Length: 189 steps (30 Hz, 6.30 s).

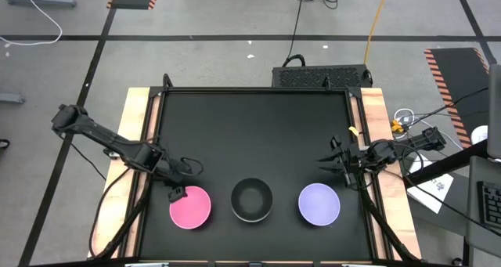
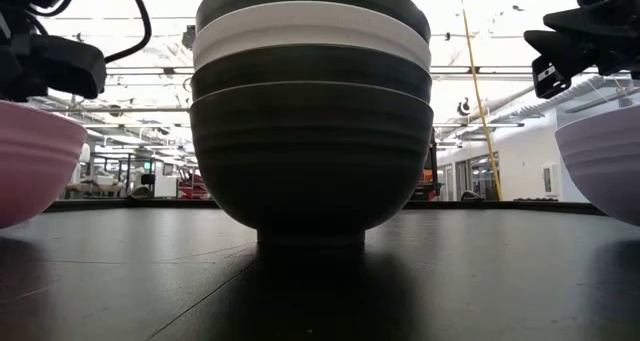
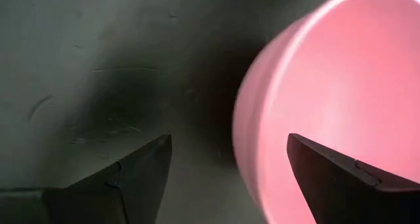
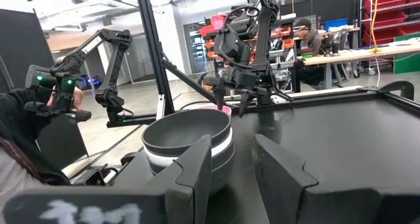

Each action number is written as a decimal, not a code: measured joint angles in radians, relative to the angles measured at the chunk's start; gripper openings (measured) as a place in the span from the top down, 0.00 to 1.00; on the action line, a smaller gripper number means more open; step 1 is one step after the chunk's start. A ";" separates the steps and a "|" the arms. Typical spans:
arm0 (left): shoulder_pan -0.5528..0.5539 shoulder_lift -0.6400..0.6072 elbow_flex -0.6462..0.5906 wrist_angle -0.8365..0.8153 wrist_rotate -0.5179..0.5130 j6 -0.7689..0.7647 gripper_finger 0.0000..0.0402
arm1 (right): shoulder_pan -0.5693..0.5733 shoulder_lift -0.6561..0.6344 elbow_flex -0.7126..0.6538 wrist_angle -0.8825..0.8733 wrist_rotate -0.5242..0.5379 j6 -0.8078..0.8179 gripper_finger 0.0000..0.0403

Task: Nest bowls inside each other
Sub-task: Stack the pink bowl on top of the stacked black bowl

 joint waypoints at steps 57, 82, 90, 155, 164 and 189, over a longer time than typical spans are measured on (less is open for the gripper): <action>0.085 0.021 0.003 0.795 0.022 0.691 0.99 | 0.000 0.001 0.000 -0.006 -0.003 0.002 0.74; 0.286 0.265 0.549 0.308 0.073 0.918 0.99 | 0.000 0.002 0.000 -0.005 -0.002 -0.005 0.74; 0.284 0.429 0.774 0.129 0.083 0.991 0.99 | 0.000 0.005 0.000 -0.006 -0.001 -0.005 0.74; 0.334 1.086 1.300 -0.316 0.228 1.029 0.99 | 0.000 0.026 -0.008 -0.008 0.001 -0.032 0.74; 0.307 1.100 1.301 -0.301 0.118 1.013 0.99 | 0.000 0.026 -0.008 -0.010 0.001 -0.040 0.74; 0.249 1.098 1.300 -0.382 -0.326 0.935 0.99 | 0.000 0.026 -0.008 -0.014 0.001 -0.050 0.74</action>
